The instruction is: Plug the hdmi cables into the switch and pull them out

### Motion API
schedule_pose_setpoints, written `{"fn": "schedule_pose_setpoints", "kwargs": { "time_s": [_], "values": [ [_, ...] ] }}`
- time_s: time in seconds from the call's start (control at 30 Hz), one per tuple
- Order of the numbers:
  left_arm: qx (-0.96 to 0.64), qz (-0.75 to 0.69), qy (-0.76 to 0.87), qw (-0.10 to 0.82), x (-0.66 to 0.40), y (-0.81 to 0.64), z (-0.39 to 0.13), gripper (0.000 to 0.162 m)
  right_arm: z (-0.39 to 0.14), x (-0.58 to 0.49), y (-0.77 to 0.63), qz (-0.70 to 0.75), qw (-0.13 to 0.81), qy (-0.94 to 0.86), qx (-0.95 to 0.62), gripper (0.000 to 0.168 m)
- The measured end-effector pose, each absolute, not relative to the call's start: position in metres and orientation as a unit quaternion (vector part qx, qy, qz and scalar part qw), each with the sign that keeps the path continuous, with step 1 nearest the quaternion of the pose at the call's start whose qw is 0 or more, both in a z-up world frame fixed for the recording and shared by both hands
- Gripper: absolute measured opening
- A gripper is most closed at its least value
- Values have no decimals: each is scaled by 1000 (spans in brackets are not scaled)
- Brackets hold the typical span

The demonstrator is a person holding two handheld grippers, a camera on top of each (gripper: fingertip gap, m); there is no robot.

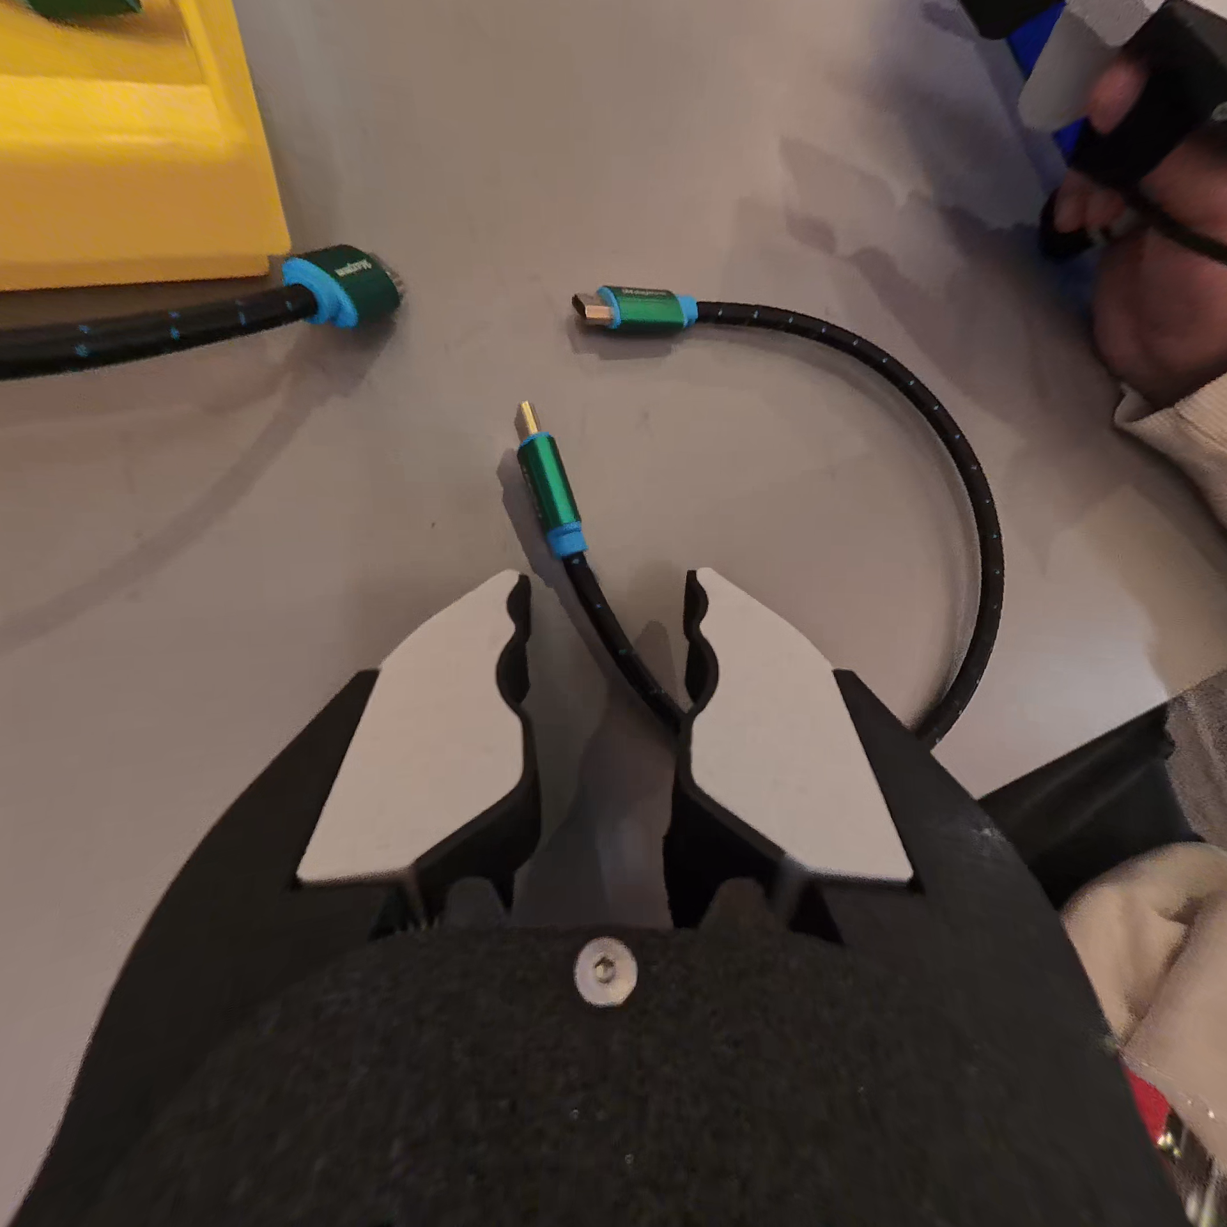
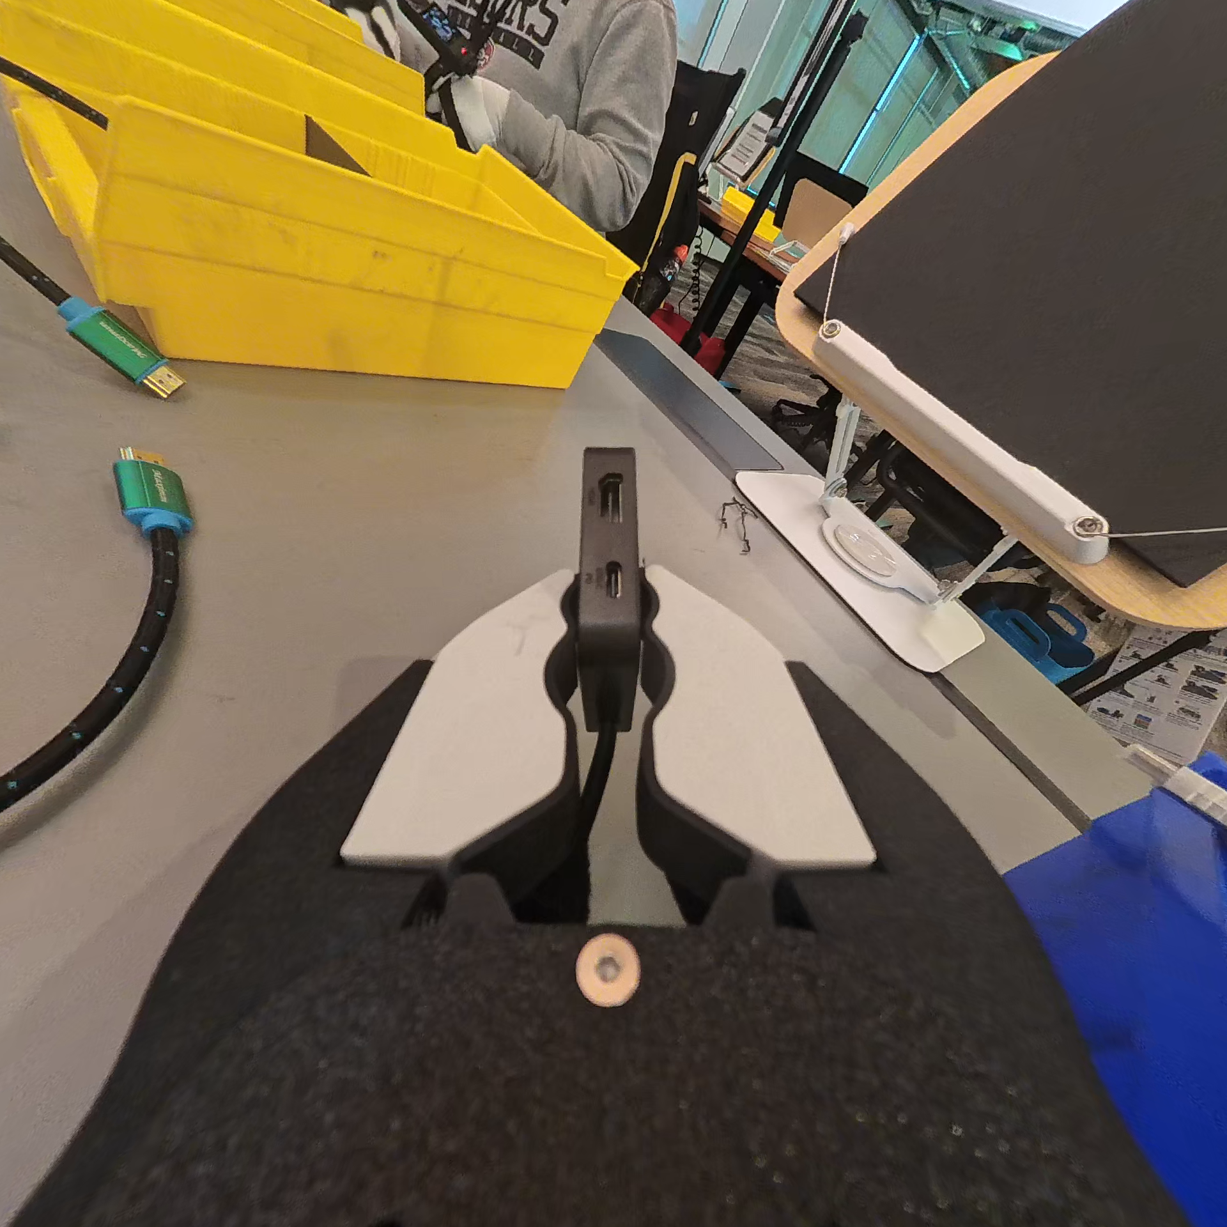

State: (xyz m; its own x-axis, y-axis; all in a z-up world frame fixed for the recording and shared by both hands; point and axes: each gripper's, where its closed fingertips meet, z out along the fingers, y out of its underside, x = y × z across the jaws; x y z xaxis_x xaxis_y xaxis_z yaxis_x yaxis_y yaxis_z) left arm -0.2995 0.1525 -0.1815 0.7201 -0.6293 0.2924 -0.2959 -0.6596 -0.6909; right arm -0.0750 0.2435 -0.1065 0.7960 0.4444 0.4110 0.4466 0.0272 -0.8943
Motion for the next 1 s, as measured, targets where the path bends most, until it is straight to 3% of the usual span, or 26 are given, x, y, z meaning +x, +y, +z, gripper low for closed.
{"fn": "schedule_pose_setpoints", "kwargs": {
  "time_s": [0.2, 0.37, 0.5, 0.73, 0.87, 1.0],
  "values": [
    [-865, -214, 326, 316, -287, 154, -189, 7, -108, -76, 244, 1, 639, -323, -698, 14],
    [-813, -188, 430, 346, -277, 158, -167, 5, -106, -85, 239, -3, 641, -344, -686, 14],
    [-704, -33, 559, 437, -275, 175, -109, 5, -108, -105, 230, -101, 588, -435, -675, 14],
    [-561, 205, 653, 465, -257, 189, -51, 5, -74, -135, 209, -270, 517, -518, -625, 14],
    [-559, 193, 669, 451, -252, 194, -59, 5, -68, -137, 203, -304, 519, -523, -603, 14],
    [-650, 28, 655, 384, -249, 188, -118, 5, -95, -117, 213, -270, 516, -498, -642, 14]
  ]
}}
